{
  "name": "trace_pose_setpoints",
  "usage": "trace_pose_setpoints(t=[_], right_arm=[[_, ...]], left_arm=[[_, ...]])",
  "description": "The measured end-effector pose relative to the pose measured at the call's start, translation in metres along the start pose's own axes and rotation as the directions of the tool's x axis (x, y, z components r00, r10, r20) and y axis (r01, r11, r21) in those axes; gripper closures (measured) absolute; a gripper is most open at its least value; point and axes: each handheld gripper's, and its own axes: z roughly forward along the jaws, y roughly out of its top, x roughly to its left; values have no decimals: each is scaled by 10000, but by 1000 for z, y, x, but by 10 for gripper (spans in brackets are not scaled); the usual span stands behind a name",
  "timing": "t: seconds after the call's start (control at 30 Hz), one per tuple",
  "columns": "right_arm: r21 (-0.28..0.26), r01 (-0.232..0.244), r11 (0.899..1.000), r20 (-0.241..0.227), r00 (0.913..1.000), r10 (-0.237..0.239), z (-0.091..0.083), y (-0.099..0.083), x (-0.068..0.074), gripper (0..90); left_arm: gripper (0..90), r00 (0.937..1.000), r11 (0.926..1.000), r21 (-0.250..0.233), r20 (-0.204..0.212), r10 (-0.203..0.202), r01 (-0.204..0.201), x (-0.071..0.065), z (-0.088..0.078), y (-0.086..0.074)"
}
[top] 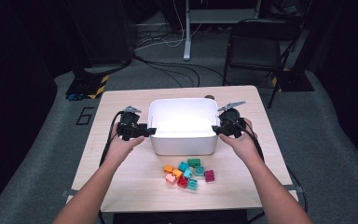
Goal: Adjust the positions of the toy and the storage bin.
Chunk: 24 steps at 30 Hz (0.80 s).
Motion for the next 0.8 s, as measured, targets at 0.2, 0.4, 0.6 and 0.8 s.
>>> trace_pose_setpoints(t=[0.2,0.4,0.6,0.8], right_arm=[[-31,-34,10000,-110,9999,34,-1,-1,0,595],[-121,-38,9999,-187,9998,36,-1,-2,2,596],[-36,-100,9999,-263,9996,99,1,-2,2,569],[-265,-143,9995,-210,9997,137,-7,-1,2,550]], left_arm=[[512,9997,9996,-121,78,-251,252,0,-1,-3],[512,9991,9988,-225,48,-423,424,-2,-4,-8],[511,9988,9988,-154,148,-472,474,0,-5,-8],[480,9989,9981,-413,181,-440,447,2,-15,-8]])
